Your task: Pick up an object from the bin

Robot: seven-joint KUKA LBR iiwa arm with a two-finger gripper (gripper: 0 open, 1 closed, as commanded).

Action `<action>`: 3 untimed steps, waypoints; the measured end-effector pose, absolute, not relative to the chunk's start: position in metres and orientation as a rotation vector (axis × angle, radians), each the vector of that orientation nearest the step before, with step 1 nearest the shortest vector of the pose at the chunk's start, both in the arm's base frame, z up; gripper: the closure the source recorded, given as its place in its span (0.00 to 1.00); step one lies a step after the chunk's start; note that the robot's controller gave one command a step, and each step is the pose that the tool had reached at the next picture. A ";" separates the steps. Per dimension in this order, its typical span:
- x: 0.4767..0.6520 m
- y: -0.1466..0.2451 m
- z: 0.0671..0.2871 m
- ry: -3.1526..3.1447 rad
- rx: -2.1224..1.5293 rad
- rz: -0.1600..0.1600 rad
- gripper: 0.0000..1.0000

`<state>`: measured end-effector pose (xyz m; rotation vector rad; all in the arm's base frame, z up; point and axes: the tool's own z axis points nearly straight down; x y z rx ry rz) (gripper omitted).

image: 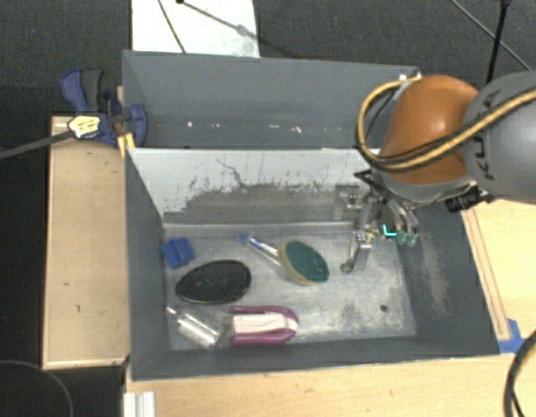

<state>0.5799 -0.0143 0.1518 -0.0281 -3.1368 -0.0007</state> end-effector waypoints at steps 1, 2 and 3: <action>0.576 0.032 0.068 -3.131 -0.132 -0.002 0.00; 0.579 0.030 0.072 -3.139 -0.135 -0.001 1.00; 0.584 0.042 0.202 -3.152 -0.077 -0.002 1.00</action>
Offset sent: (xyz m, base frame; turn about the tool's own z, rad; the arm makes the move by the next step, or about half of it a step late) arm -0.0022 0.0444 -0.0818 0.0688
